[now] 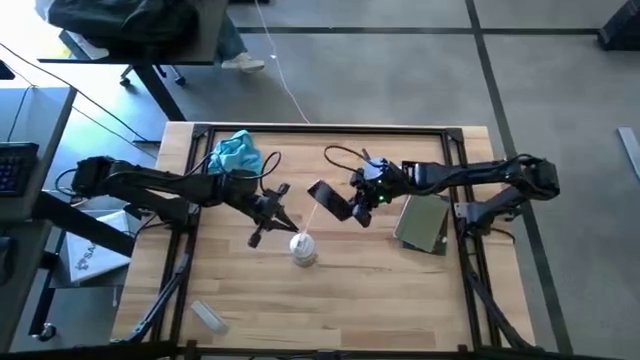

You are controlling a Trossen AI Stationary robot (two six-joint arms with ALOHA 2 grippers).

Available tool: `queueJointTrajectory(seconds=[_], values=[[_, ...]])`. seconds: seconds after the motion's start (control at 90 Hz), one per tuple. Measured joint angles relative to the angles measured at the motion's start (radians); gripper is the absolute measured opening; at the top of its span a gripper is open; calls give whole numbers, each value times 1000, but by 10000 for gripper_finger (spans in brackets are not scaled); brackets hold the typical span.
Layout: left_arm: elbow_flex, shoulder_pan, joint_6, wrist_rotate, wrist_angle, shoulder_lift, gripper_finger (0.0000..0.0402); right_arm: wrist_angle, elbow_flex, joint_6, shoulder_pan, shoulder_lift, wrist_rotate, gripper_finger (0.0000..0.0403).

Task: Apply microfiber cloth
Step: Spray the back and front of the pink cellphone using the blue spray bottle

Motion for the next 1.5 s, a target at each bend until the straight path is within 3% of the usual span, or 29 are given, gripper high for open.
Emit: queueJointTrajectory(seconds=[0.089,0.256,0.389,0.556,0.778,0.989,1.133,1.289,1.5], values=[[0,0,10,0,-2,-26,0,-155,37,6,20,0,35,0],[0,0,15,-5,-26,-54,0,-379,129,23,68,-10,233,0],[0,-18,-8,-6,-27,-67,0,-400,194,10,110,-11,359,0],[2,-90,-54,-45,-58,-75,0,-469,229,24,165,-12,326,0],[2,-233,-169,-193,-169,-66,0,-573,201,234,287,-10,277,0],[-1,-327,-283,-247,-201,-14,0,-418,102,447,440,-8,289,0],[-81,-360,-344,-238,-38,41,0,-127,-9,533,530,18,310,0],[-172,-370,-402,-270,181,108,0,131,-49,492,607,110,382,0],[-197,-403,-440,-316,343,265,0,188,6,411,648,260,431,0]])
